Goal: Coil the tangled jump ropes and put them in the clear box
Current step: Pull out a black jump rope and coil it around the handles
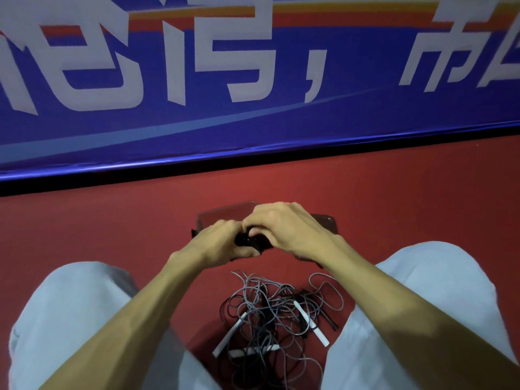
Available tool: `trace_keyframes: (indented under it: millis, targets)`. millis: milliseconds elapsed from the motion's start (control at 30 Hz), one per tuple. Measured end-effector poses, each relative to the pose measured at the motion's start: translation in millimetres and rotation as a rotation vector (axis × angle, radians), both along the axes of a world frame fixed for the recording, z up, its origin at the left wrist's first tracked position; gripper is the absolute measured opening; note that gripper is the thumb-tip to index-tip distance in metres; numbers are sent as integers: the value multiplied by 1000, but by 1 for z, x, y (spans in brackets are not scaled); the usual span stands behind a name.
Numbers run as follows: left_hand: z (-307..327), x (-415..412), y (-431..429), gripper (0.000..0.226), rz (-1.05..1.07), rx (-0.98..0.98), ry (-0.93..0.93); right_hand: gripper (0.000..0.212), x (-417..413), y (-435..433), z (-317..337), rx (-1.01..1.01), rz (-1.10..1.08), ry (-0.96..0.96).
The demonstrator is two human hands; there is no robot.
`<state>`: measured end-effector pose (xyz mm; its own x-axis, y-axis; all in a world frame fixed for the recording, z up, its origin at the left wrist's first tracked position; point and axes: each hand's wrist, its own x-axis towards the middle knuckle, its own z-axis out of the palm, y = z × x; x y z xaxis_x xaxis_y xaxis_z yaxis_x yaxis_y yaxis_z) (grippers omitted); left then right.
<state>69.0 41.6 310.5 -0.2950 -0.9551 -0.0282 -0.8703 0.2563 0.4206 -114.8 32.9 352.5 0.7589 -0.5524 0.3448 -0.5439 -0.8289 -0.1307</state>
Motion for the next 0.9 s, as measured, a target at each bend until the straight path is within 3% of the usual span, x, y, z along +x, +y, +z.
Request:
trace_keyframes:
  millis: [133,267,367,433,567,733,900]
  targets:
    - [11,1,7,34,-62,-35,142,10,3,-10,-12,7,-141,-287]
    - [22,-2,12,54,45,-67,245,6,4,-21,-13,137,-303,-543]
    - [27,-3,15,39,55,-46,186,9,2,-25,-9,299,-423,-591]
    - [31,-4,19,34,56,-11,232,15,-2,-28,-10,360,-475,-595]
    - [46,-1,24,25,51,64,582,13,1,-30,-12,466,-387,-589]
    - [57,-1,27,49,98,123,934,37,2,-31,-14,422,-314,-430]
    - [59,-4,28,25,194,94,1053,50,1,-29,-8,440,-387,-367]
